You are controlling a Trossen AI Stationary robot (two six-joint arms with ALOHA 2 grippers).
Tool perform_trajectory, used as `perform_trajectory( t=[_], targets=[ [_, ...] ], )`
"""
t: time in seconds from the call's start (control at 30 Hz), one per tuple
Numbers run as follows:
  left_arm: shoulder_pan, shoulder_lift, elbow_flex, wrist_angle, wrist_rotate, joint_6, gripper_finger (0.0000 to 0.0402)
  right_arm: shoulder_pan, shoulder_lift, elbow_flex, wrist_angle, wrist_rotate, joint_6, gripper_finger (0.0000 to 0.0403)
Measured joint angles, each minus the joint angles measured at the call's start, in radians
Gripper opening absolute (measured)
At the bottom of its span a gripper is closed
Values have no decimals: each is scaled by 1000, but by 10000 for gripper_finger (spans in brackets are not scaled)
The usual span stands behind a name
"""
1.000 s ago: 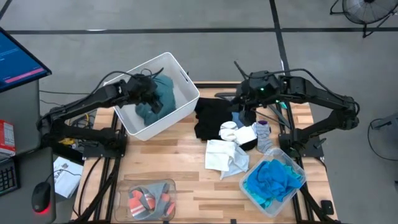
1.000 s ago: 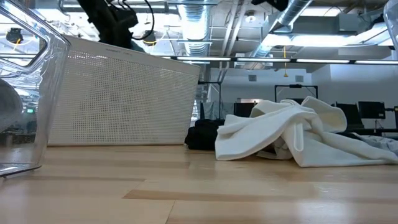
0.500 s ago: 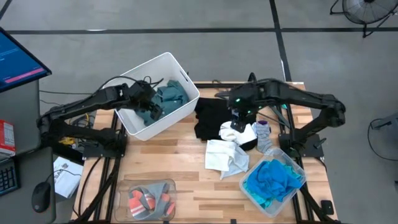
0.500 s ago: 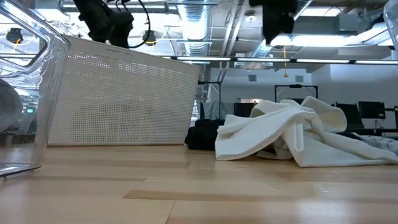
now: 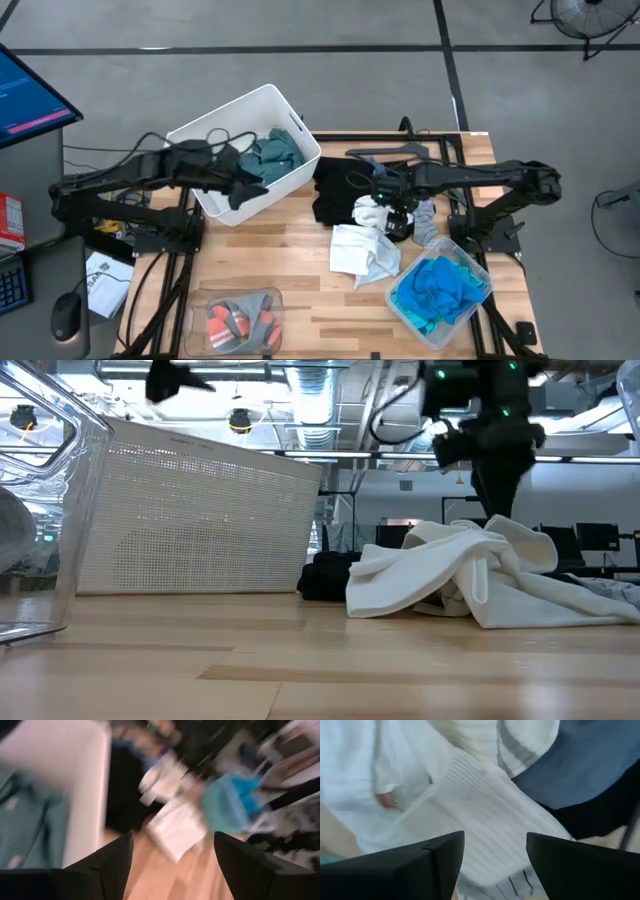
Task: Pick & Place Cloths
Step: Put the top white sock into the left transparent bin
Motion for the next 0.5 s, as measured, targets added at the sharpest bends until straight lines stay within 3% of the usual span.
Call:
perform_trajectory(
  t=[0.2,0.33,0.43,0.5],
  targets=[
    [-70,-57,0,168,-139,30,257,-31,-30,-164,157,6,21,208],
    [-78,-69,0,186,-185,36,253,-55,-15,-229,242,-19,38,193],
    [-78,-69,0,183,-186,33,251,-62,1,-239,240,-19,70,131],
    [-78,-69,0,184,-186,32,250,-61,6,-241,232,-20,74,59]
  ],
)
